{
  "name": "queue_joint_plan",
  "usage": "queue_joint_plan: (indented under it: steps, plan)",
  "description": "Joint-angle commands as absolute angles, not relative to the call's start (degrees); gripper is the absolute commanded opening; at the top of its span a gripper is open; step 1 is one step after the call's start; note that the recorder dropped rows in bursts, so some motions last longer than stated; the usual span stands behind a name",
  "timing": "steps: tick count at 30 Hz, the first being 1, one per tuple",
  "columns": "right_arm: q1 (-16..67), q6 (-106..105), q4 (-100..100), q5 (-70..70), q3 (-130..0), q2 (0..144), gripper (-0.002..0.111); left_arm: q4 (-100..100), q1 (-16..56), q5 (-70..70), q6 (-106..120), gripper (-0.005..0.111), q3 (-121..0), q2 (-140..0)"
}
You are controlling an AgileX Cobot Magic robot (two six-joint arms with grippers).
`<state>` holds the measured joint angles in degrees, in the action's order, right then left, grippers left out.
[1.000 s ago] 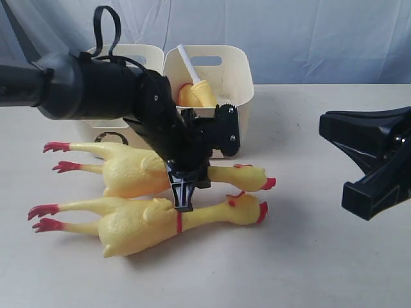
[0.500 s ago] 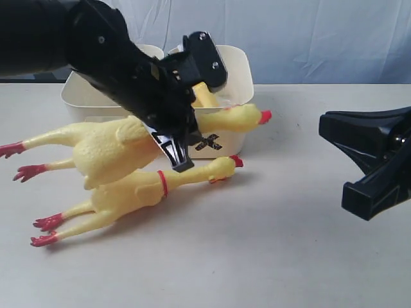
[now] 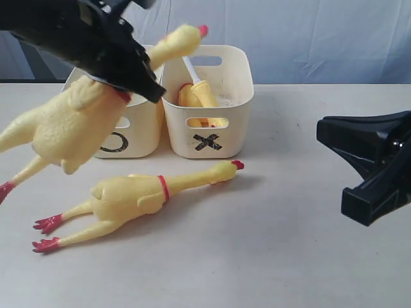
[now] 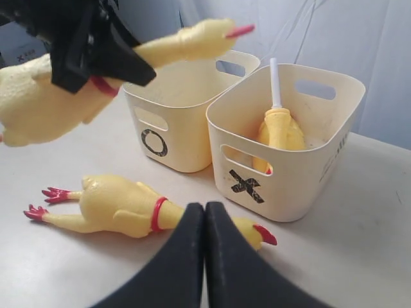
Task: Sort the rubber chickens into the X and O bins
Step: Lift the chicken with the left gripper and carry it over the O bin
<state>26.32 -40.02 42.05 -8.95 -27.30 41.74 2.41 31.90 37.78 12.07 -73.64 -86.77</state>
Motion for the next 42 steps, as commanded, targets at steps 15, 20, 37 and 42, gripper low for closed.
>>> queue_joint_plan:
  steps: [15, 20, 37, 42]
  plan:
    - [25.99, -40.22, 41.88, -9.94, -27.07, 41.5, 0.0, -17.58, 6.07, 6.09, 4.91, 0.0, -73.83, -80.34]
    - [25.99, -40.22, 41.98, -10.24, -27.07, 41.5, 0.0, -19.69, 3.51, -7.36, 4.8, 0.0, -73.83, -80.5]
    - [25.99, -40.22, 41.88, -10.23, -27.07, 41.5, 0.0, -6.99, 3.53, -33.66, -26.23, 0.0, -73.7, -92.57]
    - [25.99, -40.22, 41.88, -10.23, -27.07, 41.5, 0.0, 2.41, 3.53, -41.95, -36.48, 0.0, -73.7, -99.2]
